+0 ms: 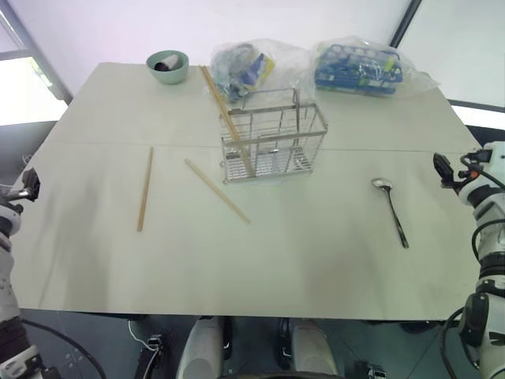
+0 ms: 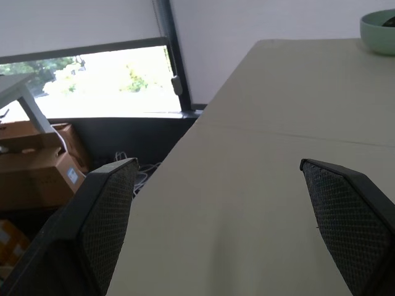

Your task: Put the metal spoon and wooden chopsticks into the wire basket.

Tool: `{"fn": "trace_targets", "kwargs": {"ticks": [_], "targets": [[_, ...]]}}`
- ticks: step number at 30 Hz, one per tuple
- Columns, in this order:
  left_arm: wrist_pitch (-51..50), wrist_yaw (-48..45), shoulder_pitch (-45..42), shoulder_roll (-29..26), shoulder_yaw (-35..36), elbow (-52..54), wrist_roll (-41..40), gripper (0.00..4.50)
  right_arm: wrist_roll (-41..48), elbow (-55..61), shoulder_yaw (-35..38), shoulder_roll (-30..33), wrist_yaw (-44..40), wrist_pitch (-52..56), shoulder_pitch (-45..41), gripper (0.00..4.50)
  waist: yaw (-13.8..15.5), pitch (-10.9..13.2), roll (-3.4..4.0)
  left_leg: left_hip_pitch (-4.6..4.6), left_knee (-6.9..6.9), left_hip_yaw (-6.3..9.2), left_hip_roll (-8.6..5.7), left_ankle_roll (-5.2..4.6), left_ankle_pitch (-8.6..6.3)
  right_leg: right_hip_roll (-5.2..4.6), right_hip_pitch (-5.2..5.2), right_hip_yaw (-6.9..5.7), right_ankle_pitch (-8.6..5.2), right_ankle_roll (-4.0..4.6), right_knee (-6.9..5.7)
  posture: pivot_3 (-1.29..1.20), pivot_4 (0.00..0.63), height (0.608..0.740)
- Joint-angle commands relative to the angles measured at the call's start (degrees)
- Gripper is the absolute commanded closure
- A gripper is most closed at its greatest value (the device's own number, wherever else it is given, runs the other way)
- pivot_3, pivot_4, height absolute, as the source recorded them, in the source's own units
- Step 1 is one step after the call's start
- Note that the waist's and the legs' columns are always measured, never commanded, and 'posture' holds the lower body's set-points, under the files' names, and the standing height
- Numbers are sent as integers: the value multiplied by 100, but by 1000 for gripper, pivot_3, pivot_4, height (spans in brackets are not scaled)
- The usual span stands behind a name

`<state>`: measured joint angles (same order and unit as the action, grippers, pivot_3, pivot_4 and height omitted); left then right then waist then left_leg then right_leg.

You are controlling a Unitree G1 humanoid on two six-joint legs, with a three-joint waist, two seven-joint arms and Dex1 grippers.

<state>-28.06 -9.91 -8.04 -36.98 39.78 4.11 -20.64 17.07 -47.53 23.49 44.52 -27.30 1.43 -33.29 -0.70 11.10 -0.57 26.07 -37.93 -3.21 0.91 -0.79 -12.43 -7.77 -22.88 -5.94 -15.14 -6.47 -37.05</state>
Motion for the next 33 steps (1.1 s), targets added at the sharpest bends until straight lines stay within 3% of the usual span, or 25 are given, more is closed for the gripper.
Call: {"fn": "trace_targets", "kwargs": {"ticks": [1, 25, 29, 33], "targets": [[77, -92, -87, -141, -68, 175, 32, 82, 71, 310, 171, 100, 37, -53, 34, 513, -3, 0, 0, 0, 0, 0, 0, 0, 0, 0, 0, 0, 0, 0, 0, 0, 150, 708], [174, -91, -535, -166, -210, -27, 136, 82, 37, 565, 104, 177, 28, 161, -199, 513, -3, 0, 0, 0, 1, -4, 1, -10, 6, 1, -4, 3, 0, 0, 0, 0, 150, 708], [-37, -143, -831, -200, -114, 154, -154, 82, -22, 496, 14, 326, -167, 217, -366, 513, 8, 0, 1, 2, 2, -4, 1, -10, 6, 1, -4, 3, 0, 0, -1, 0, 150, 708], [-676, -475, -1206, -287, -29, 665, -1057, 82, -116, 385, -251, 682, -734, 432, -759, 513, 6, 2, 2, 14, 1, -6, 0, -10, 7, 0, -15, 5, 1, -1, -1, 0, 150, 708]]}}
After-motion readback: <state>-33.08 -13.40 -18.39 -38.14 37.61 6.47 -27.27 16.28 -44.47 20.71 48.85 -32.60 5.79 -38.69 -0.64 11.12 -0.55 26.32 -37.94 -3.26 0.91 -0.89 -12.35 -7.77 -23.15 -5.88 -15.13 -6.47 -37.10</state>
